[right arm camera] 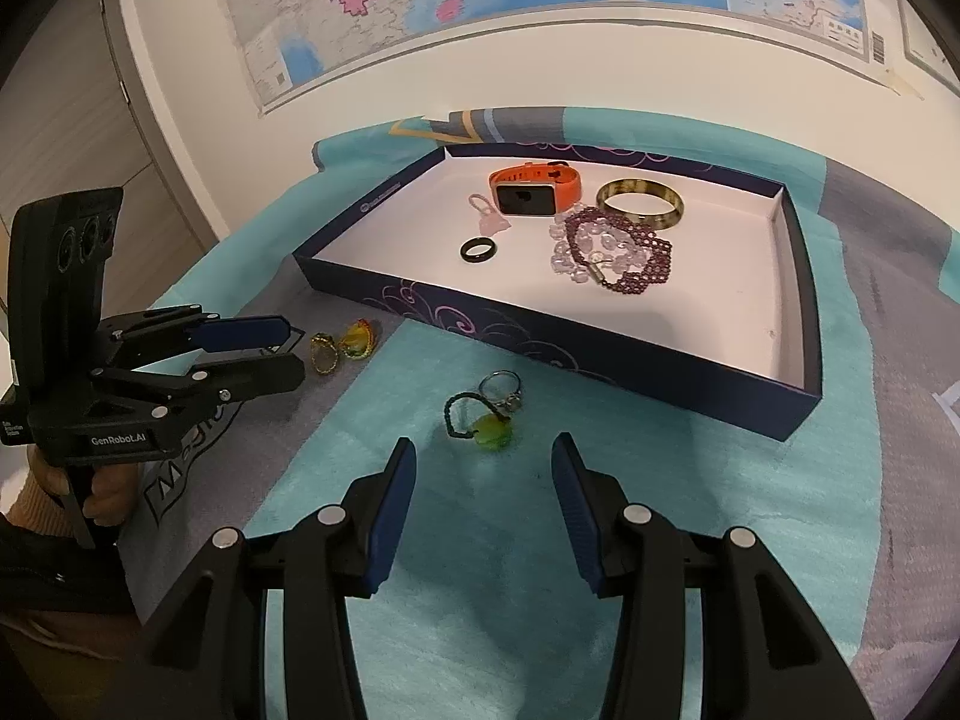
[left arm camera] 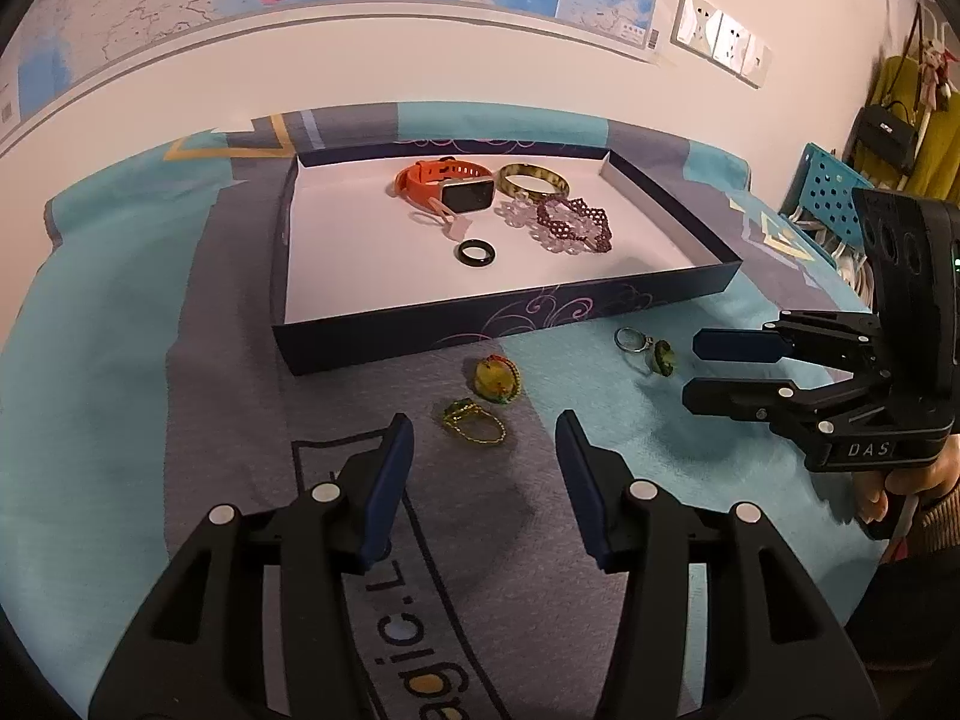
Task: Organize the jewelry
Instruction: 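Withdraw both open grippers from the box, then grasp the green-bead cord ring with the right gripper while the left gripper grasps the gold ring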
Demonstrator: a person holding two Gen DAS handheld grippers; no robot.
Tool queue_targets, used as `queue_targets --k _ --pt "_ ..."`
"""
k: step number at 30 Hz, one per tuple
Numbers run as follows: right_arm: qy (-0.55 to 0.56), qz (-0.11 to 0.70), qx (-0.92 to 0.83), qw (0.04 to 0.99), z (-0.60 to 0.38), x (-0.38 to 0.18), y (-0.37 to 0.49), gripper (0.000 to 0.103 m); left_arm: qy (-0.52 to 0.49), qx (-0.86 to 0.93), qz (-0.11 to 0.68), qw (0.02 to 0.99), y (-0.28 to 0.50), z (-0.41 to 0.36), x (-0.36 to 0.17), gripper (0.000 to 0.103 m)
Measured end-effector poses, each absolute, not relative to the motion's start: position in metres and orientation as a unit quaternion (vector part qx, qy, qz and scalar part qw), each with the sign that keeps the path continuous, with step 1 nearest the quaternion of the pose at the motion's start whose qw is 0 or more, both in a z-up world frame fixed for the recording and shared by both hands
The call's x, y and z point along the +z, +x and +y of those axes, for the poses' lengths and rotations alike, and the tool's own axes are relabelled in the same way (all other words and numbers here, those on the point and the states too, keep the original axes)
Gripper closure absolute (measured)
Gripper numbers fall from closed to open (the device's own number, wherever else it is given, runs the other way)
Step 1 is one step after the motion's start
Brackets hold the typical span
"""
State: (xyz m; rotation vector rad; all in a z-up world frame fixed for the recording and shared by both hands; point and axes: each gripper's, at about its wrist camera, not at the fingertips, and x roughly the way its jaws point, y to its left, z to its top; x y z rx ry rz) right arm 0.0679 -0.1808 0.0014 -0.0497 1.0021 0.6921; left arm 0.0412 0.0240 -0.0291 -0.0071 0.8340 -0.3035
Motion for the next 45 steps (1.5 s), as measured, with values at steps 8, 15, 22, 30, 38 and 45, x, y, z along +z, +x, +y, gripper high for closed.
queue_targets --k 8,15,22,30,38,45 --pt "-0.033 0.471 0.328 0.818 -0.172 0.001 0.069 0.058 -0.002 -0.141 0.417 0.898 0.048 0.022 -0.034 0.054" --pt "-0.031 0.474 0.325 0.818 -0.172 0.000 0.071 0.058 0.010 -0.148 0.425 0.893 0.058 0.016 -0.037 0.062" --pt "-0.030 0.473 0.326 0.818 -0.172 0.000 0.071 0.058 0.022 -0.152 0.427 0.891 0.058 0.011 -0.038 0.070" --pt "-0.038 0.471 0.325 0.819 -0.167 0.000 0.072 0.059 0.029 -0.151 0.429 0.890 0.057 0.010 -0.038 0.079" --pt "-0.047 0.475 0.324 0.817 -0.163 -0.002 0.073 0.070 0.027 -0.154 0.429 0.890 0.055 0.010 -0.038 0.082" --pt "-0.053 0.474 0.323 0.817 -0.164 -0.002 0.072 0.081 0.025 -0.157 0.428 0.890 0.051 0.010 -0.038 0.084"
